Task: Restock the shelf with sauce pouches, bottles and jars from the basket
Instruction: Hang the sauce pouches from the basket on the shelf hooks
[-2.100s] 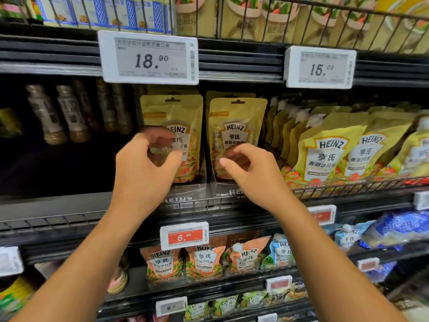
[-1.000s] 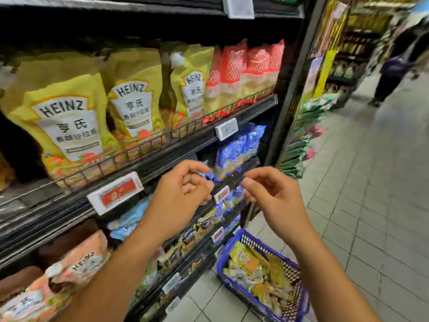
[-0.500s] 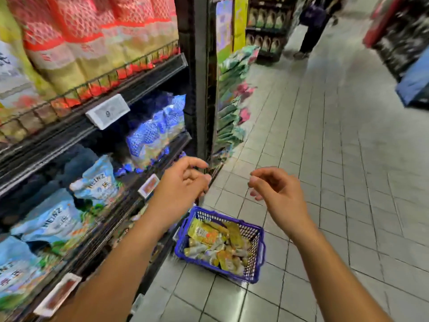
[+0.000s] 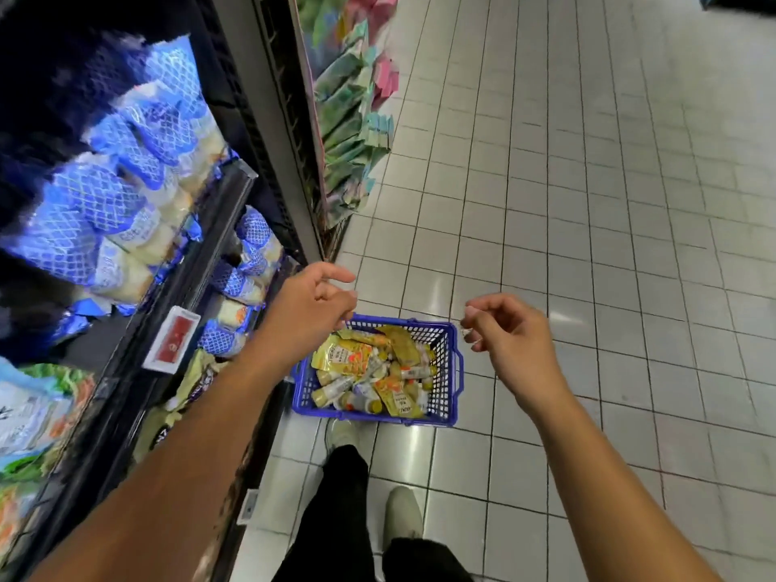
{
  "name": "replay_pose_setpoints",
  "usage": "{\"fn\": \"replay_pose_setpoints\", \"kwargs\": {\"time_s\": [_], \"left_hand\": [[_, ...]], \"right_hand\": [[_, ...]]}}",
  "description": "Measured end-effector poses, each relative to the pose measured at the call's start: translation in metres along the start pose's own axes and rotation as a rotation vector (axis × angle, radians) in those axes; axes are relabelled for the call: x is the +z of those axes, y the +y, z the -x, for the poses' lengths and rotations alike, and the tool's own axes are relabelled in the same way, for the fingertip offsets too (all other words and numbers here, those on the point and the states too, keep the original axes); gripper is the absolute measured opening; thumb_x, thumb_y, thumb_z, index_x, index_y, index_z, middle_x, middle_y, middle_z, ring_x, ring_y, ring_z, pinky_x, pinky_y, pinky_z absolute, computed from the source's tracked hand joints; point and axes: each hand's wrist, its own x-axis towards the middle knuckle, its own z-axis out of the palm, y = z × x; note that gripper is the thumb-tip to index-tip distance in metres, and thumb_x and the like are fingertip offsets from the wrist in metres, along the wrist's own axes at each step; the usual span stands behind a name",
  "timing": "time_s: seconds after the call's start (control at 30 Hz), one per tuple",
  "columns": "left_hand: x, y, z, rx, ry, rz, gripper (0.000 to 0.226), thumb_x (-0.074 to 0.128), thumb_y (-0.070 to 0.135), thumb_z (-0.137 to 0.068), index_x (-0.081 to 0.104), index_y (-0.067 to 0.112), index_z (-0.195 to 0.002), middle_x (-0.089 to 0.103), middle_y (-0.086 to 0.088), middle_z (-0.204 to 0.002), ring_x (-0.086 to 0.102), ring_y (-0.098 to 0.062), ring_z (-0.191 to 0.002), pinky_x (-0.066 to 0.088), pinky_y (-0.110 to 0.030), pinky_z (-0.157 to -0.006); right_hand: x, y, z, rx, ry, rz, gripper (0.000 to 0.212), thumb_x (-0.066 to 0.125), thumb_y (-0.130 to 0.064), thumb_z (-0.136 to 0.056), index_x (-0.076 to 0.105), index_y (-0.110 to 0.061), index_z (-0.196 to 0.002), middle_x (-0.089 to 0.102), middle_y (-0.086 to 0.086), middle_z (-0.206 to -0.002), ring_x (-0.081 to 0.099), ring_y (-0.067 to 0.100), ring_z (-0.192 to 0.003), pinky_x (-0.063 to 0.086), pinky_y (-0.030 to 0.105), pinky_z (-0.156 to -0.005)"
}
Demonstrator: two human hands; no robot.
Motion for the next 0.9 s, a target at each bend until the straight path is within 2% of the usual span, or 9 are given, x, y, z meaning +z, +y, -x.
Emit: {"fn": "replay_pose_setpoints", "kwargs": {"time_s": [0.13, 0.27, 0.33, 0.4, 0.5, 0.57, 0.7, 0.8, 0.9], "left_hand": [[0.001, -0.041, -0.053, -0.109, -0.043, -0.033, 0.013, 0.065, 0.01, -0.092, 0.062, 0.023, -0.094, 0.067, -0.006, -0.068, 0.062, -0.007, -0.059, 0.054, -0.026, -0.061], [0.011, -0.087, -0.096, -0.244, -0.071, -0.082, 0.017, 0.06, 0.002, -0.091, 0.06, 0.019, -0.09, 0.062, -0.01, -0.067, 0.056, -0.013, -0.055, 0.05, -0.024, -0.056], [0.018, -0.115, -0.115, -0.335, -0.057, -0.08, 0.02, 0.058, -0.001, -0.092, 0.059, 0.018, -0.085, 0.059, -0.006, -0.061, 0.056, -0.008, -0.045, 0.047, -0.018, -0.046], [0.026, -0.149, -0.13, -0.431, -0.043, -0.076, 0.019, 0.058, 0.003, -0.094, 0.059, 0.019, -0.085, 0.061, -0.001, -0.058, 0.057, -0.004, -0.042, 0.047, -0.016, -0.043], [0.036, -0.211, -0.146, -0.571, -0.051, -0.036, 0.013, 0.059, 0.012, -0.096, 0.06, 0.021, -0.087, 0.065, 0.003, -0.059, 0.06, -0.008, -0.048, 0.051, -0.02, -0.048], [0.041, -0.257, -0.153, -0.693, -0.048, -0.002, 0.004, 0.061, 0.016, -0.095, 0.063, 0.019, -0.093, 0.068, -0.001, -0.068, 0.064, -0.008, -0.051, 0.056, -0.024, -0.054], [0.057, -0.344, -0.163, -0.934, -0.008, 0.071, 0.01, 0.062, 0.019, -0.095, 0.064, 0.012, -0.103, 0.067, -0.004, -0.068, 0.064, -0.015, -0.056, 0.058, -0.029, -0.059], [0.068, -0.399, -0.176, -1.025, 0.014, 0.075, 0.004, 0.056, 0.016, -0.099, 0.058, 0.013, -0.099, 0.063, -0.008, -0.074, 0.06, -0.019, -0.063, 0.055, -0.033, -0.063], [0.079, -0.443, -0.197, -1.076, 0.071, 0.099, 0.006, 0.051, 0.012, -0.1, 0.056, 0.011, -0.097, 0.059, -0.009, -0.075, 0.06, -0.018, -0.062, 0.053, -0.034, -0.066]], "right_hand": [[0.01, 0.042, -0.023, 0.13, 0.062, 0.017, 0.009, 0.062, -0.013, -0.096, 0.069, -0.015, -0.091, 0.073, -0.007, -0.077, 0.068, 0.001, -0.065, 0.051, 0.015, -0.055], [0.019, 0.084, -0.042, 0.244, 0.097, 0.04, 0.013, 0.06, -0.009, -0.097, 0.069, -0.014, -0.089, 0.071, -0.003, -0.079, 0.067, -0.001, -0.064, 0.05, 0.013, -0.053], [0.023, 0.107, -0.054, 0.293, 0.101, 0.061, 0.013, 0.058, -0.008, -0.097, 0.068, -0.011, -0.089, 0.07, 0.0, -0.081, 0.065, -0.003, -0.061, 0.049, 0.012, -0.053], [0.028, 0.133, -0.066, 0.344, 0.092, 0.072, 0.012, 0.058, -0.007, -0.097, 0.068, -0.01, -0.09, 0.07, -0.001, -0.081, 0.065, -0.004, -0.061, 0.048, 0.01, -0.052], [0.037, 0.182, -0.088, 0.41, 0.06, 0.098, 0.01, 0.059, -0.011, -0.098, 0.066, -0.007, -0.092, 0.071, -0.002, -0.082, 0.067, -0.003, -0.062, 0.048, 0.01, -0.051], [0.047, 0.221, -0.108, 0.457, 0.016, 0.135, 0.011, 0.06, -0.016, -0.098, 0.064, -0.008, -0.092, 0.071, -0.001, -0.083, 0.067, -0.002, -0.062, 0.049, 0.012, -0.051], [0.074, 0.309, -0.151, 0.553, -0.054, 0.189, 0.016, 0.061, -0.016, -0.095, 0.064, -0.013, -0.079, 0.068, -0.002, -0.069, 0.061, 0.0, -0.05, 0.049, 0.017, -0.049], [0.1, 0.373, -0.185, 0.638, -0.125, 0.191, 0.016, 0.06, -0.016, -0.095, 0.063, -0.014, -0.079, 0.067, 0.004, -0.07, 0.06, 0.007, -0.049, 0.051, 0.025, -0.052], [0.13, 0.428, -0.213, 0.754, -0.179, 0.175, 0.018, 0.058, -0.014, -0.097, 0.06, -0.011, -0.08, 0.064, 0.01, -0.072, 0.058, 0.017, -0.053, 0.048, 0.026, -0.051]]}}
